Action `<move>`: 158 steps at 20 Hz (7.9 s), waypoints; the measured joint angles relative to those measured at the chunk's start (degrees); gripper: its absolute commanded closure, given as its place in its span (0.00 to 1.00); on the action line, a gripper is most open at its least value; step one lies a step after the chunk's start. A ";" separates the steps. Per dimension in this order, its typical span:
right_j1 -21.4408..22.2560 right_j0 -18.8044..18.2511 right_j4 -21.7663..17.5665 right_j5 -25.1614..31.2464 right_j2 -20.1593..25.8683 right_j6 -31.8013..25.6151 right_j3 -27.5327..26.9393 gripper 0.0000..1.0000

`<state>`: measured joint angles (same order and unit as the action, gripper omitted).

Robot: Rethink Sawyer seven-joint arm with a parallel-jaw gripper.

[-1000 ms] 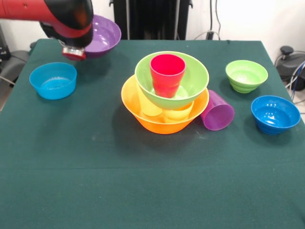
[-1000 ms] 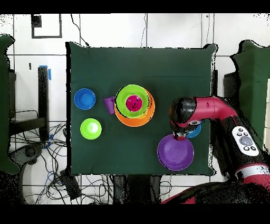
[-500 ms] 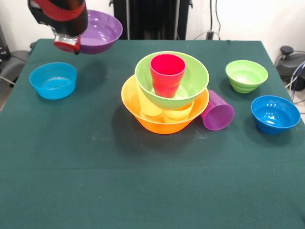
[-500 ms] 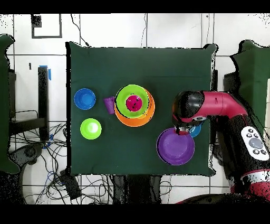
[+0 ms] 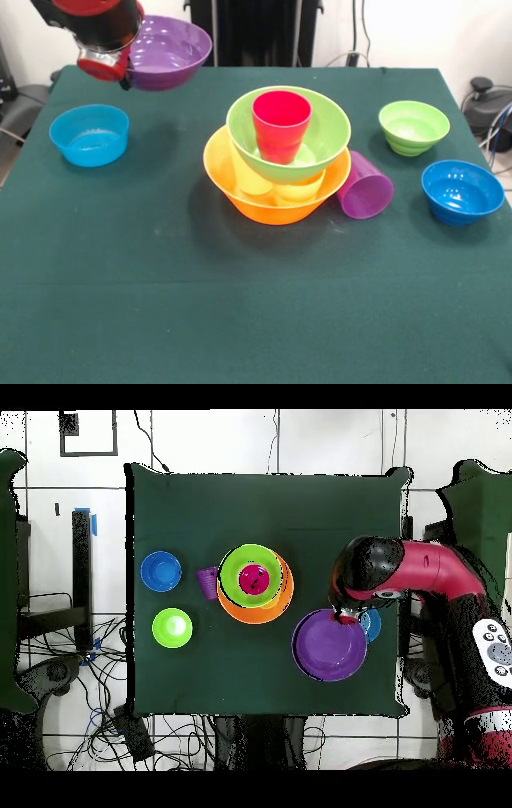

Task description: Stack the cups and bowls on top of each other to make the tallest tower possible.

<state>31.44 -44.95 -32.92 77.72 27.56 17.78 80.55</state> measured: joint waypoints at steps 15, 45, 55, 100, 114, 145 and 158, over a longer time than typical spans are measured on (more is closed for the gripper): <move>-0.48 4.55 7.23 5.67 1.39 0.00 -13.20 1.00; -4.21 15.34 19.08 6.99 -6.79 31.38 -28.38 1.00; -5.89 16.85 19.67 11.92 -9.14 33.76 -29.48 1.00; -8.92 16.48 33.84 8.52 -9.18 34.42 -24.95 1.00; -6.45 16.45 33.82 7.59 -9.65 34.42 -18.31 1.00; -3.05 15.93 33.65 7.60 -9.66 34.42 -18.02 1.00; -3.14 13.34 33.15 7.60 -9.68 34.42 -17.87 1.00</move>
<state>28.31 -31.61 0.23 85.32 17.88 52.20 62.68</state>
